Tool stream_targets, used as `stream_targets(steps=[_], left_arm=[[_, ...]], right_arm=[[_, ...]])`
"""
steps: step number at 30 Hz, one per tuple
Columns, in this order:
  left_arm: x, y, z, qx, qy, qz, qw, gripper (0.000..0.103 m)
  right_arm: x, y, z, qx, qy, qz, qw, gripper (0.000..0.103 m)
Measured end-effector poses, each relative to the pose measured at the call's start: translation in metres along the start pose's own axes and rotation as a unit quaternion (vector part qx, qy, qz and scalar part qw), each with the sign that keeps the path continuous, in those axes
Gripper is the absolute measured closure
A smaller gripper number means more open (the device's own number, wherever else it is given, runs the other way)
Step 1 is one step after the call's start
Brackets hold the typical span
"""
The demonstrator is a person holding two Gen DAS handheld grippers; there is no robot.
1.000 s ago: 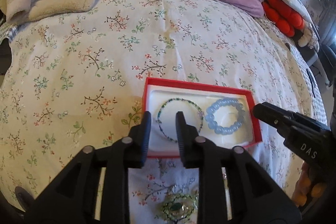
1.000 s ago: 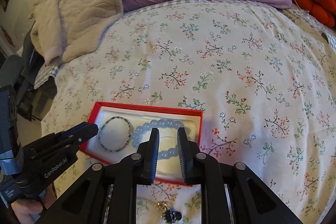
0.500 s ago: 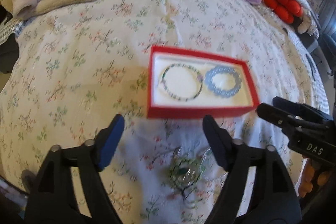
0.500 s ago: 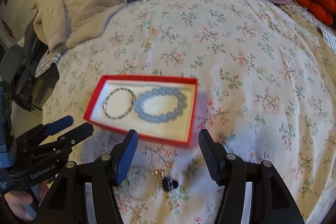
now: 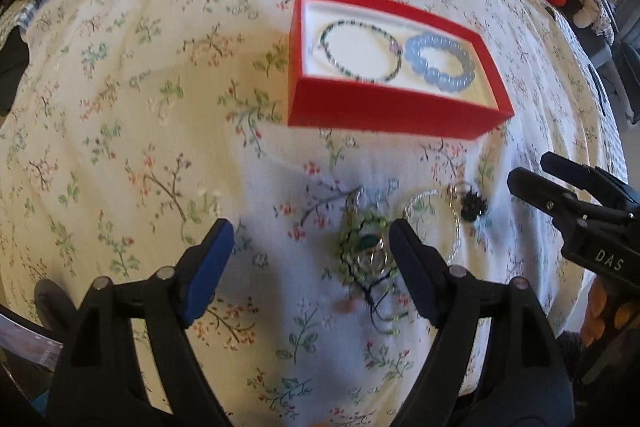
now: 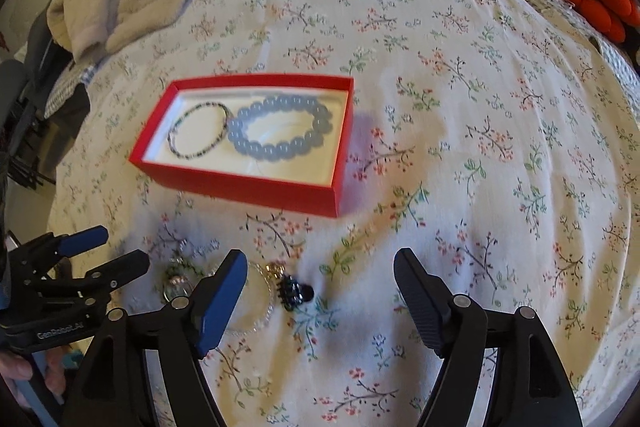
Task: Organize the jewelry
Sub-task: 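Lift both open grippers away from the red box toward the pile, then grasp the green-stone gold ring with the left gripper while the right grasps the black charm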
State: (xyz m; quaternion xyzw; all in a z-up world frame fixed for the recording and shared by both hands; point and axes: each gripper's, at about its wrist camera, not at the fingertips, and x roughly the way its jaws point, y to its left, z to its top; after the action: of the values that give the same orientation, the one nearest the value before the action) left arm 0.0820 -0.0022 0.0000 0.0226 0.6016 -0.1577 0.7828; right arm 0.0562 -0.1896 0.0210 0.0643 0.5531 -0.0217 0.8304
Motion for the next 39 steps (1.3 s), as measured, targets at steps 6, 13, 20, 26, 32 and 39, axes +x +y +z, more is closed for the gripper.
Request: stream_targets(steps=[6,13,20,26,32,39], left_arm=[[0.002,0.007,-0.009,-0.001,0.011,-0.004,0.9999,0.023],[-0.001,0.007,-0.016,-0.01,0.023,-0.063,0.9977,0.034],[0.008,-0.015,-0.013,-0.011,0.042,-0.09,0.995,0.063],[0.016,-0.03,-0.012,-0.01,0.054,-0.094,0.9941,0.069],[0.025,-0.035,-0.01,-0.025,0.055,-0.076,0.9953,0.069],[0.035,-0.041,-0.004,-0.036,0.052,-0.059,0.9963,0.07]], right_arm=[[0.006,-0.001,-0.007,-0.003,0.017,-0.004,1.0,0.025],[0.013,-0.003,-0.012,0.002,0.034,-0.001,0.999,0.025],[0.014,-0.004,-0.011,0.002,0.036,-0.006,0.999,0.025],[0.014,-0.007,-0.011,0.003,0.037,-0.009,0.999,0.025],[0.013,-0.008,-0.012,0.006,0.035,-0.009,0.999,0.025],[0.011,-0.008,-0.013,0.005,0.034,-0.008,0.999,0.025]])
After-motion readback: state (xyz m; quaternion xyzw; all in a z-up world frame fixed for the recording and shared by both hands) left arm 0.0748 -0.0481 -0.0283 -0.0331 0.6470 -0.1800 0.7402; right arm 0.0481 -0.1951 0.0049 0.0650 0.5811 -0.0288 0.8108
